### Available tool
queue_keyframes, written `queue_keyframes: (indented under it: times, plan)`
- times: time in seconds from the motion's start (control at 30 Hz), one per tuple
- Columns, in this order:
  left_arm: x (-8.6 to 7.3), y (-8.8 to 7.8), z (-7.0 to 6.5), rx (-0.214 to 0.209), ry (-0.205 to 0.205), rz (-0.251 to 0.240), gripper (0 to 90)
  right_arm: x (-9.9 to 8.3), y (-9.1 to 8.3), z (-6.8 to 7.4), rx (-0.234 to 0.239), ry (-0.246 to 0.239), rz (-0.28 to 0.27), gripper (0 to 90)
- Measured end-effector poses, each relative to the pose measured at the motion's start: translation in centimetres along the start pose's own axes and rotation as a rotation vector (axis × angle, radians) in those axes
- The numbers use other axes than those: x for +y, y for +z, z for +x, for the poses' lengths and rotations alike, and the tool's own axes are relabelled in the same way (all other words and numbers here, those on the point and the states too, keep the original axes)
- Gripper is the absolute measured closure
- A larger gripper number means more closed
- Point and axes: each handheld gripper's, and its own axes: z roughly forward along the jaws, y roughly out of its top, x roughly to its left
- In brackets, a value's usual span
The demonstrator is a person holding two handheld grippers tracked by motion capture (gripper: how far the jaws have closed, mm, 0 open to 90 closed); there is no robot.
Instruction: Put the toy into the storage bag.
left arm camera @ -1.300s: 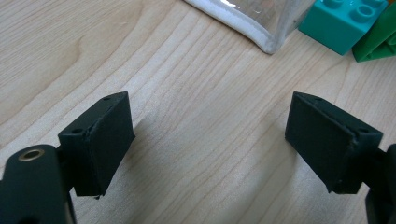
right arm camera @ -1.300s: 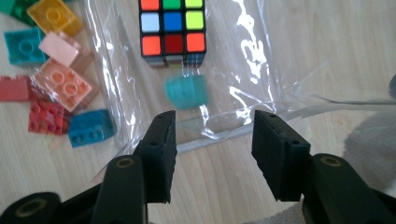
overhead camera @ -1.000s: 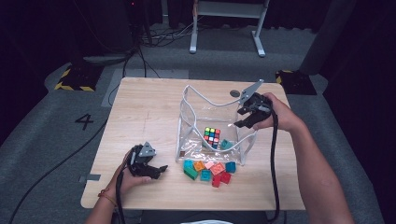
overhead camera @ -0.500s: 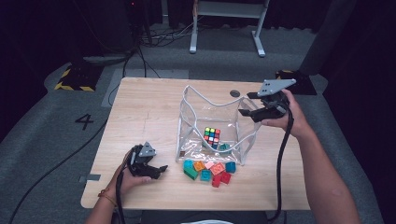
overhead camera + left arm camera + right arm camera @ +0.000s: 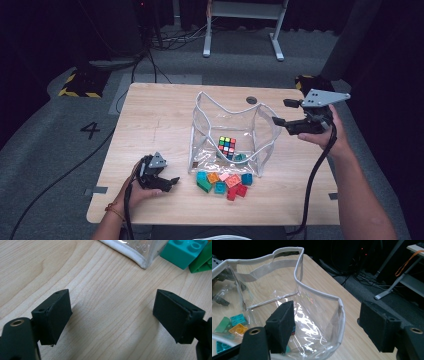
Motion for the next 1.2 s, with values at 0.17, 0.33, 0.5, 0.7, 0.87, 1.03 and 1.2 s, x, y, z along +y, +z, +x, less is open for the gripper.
queue_keyframes:
  times: [0.17, 0.33, 0.5, 0.7, 0.87, 1.03, 1.2]
  plan:
    - [0.0, 0.0, 0.0, 0.000, 0.000, 0.000, 15.4, -1.5, -1.3, 0.0, -0.007, 0.015, -0.020, 28.6]
    - [0.0, 0.0, 0.0, 0.001, 0.001, -0.001, 15.4, -3.0, -2.3, 0.4, -0.018, 0.048, -0.038, 28.6]
    - [0.0, 0.0, 0.0, 0.001, 0.000, -0.001, 15.4, -4.9, -2.9, 1.0, -0.025, 0.054, -0.040, 28.6]
    - [0.0, 0.0, 0.0, 0.001, 0.001, -0.001, 15.4, -7.6, -3.4, 1.8, -0.012, 0.069, -0.050, 31.2]
    - [0.0, 0.0, -0.1, 0.002, -0.003, -0.003, 15.7, -10.3, -2.7, 2.9, 0.010, 0.062, -0.010, 31.8]
    - [0.0, 0.0, -0.1, 0.015, -0.001, -0.004, 15.8, -13.0, -1.5, 4.1, 0.037, 0.084, 0.025, 32.3]
    - [-0.1, -0.1, -0.1, 0.016, 0.003, 0.000, 15.8, -15.2, -0.4, 5.3, 0.074, 0.109, 0.061, 33.8]
